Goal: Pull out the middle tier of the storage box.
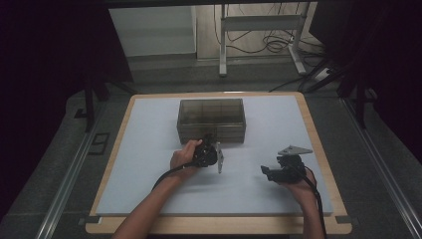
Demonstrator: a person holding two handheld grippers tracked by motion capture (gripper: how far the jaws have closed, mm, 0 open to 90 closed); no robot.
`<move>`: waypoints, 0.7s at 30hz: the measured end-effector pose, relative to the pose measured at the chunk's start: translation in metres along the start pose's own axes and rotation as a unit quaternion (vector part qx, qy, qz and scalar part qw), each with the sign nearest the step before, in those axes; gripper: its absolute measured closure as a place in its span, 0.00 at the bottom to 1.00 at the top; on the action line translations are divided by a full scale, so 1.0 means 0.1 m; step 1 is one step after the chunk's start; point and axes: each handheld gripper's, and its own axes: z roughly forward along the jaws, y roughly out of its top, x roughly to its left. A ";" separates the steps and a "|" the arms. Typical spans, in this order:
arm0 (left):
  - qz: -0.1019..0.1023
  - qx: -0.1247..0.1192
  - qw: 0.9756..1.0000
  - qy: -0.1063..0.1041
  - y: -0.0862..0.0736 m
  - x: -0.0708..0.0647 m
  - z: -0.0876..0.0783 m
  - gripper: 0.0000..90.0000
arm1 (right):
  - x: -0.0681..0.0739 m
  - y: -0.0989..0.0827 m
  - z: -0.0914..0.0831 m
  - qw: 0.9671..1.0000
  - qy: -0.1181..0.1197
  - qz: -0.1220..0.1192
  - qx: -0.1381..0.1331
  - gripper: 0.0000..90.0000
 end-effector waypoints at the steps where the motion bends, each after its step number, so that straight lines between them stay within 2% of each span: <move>1: 0.001 0.001 1.000 0.001 0.00 0.00 0.00 0.87 | 0.00 0.00 0.00 1.000 0.001 0.000 -0.001 0.27; 12: 0.011 0.010 1.000 0.009 0.00 -0.02 0.00 0.90 | 0.00 0.00 0.00 1.000 0.000 -0.001 0.000 0.27; 18: 0.031 0.010 0.999 0.017 0.00 -0.04 0.00 0.90 | 0.00 0.00 0.00 1.000 0.000 0.000 -0.001 0.27; 21: 0.034 0.010 0.999 0.019 0.00 -0.04 0.00 0.90 | 0.00 0.00 0.00 1.000 0.000 0.000 -0.001 0.27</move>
